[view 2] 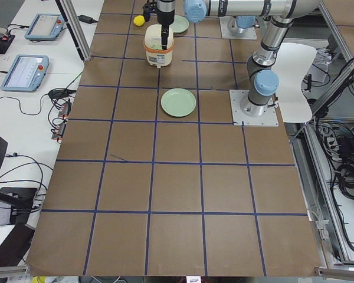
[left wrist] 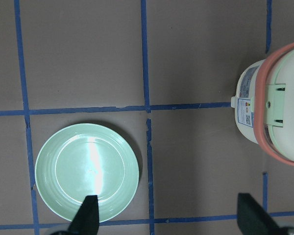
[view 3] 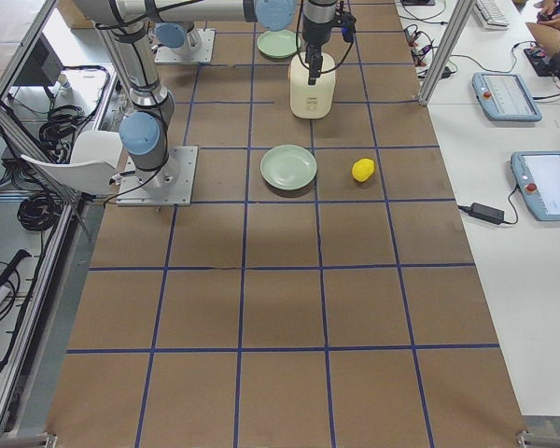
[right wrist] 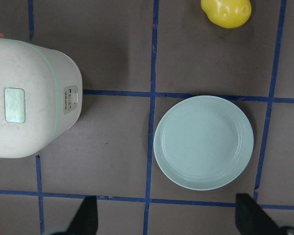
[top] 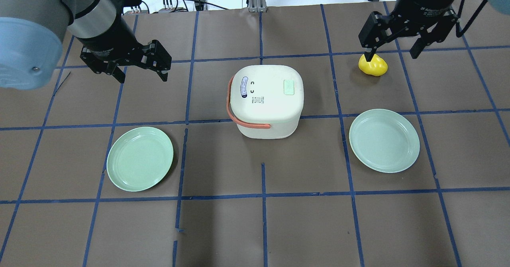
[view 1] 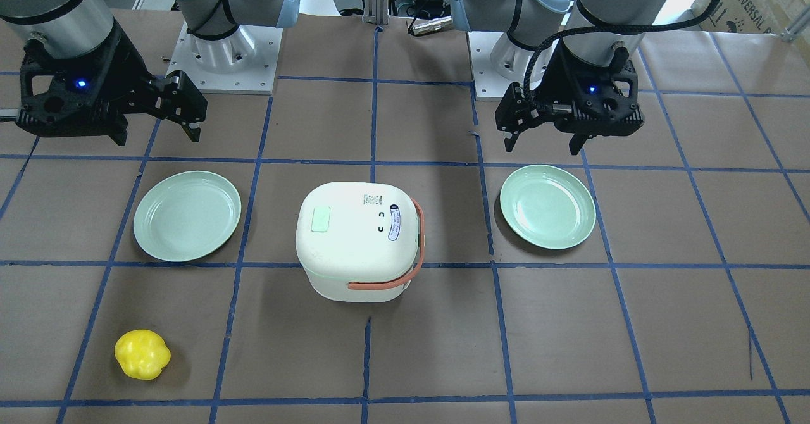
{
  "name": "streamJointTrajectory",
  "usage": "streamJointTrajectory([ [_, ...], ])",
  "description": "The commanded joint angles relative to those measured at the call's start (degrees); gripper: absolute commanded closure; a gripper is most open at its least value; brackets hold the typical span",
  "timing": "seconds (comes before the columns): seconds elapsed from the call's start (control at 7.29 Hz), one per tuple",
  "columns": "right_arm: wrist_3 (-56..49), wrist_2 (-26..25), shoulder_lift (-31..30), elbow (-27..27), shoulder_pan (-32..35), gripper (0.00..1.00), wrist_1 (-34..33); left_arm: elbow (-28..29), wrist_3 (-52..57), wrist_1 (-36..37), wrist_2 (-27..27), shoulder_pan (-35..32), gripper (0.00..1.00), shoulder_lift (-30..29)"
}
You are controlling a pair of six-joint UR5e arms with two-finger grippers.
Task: Press rice cooker button
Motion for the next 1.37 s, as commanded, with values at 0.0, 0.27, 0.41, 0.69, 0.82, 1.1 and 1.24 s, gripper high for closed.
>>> streamJointTrajectory([
  [0.0, -0.01, 0.00, 0.02, 0.00, 0.00, 0.00, 0.04, 0.00, 0.00, 0.00, 0.06, 0.00, 0.00, 0.00],
  [0.27, -0.80, 0.43, -0.24, 0.96, 0.00, 0.00, -0.05, 0.00, 0.00, 0.00, -0.03, 0.00, 0.00, 0.00],
  [0.41, 0.15, 0.52, -0.07, 0.19, 0.09, 0.00, -0.05, 0.00, 0.00, 0.00, 0.06, 0.09, 0.00, 0.00],
  [0.69, 3.57, 1.22, 1.51, 0.18, 2.62, 0.02, -1.44, 0.00, 0.00, 0.00, -0.03, 0.00, 0.00, 0.00],
  [0.82, 4.63, 1.14, 3.52, -0.08, 3.94, 0.03, -5.98, 0.00, 0.00, 0.00, 0.06, 0.00, 0.00, 0.00],
  [1.1, 12.95, 1.40, 7.47, -1.66, 8.06, 0.26, -10.91, 0.00, 0.00, 0.00, -0.03, 0.00, 0.00, 0.00],
  [1.24, 14.21, 1.32, 9.58, -2.54, 10.70, 0.51, -11.90, 0.00, 0.00, 0.00, 0.06, 0.09, 0.00, 0.00],
])
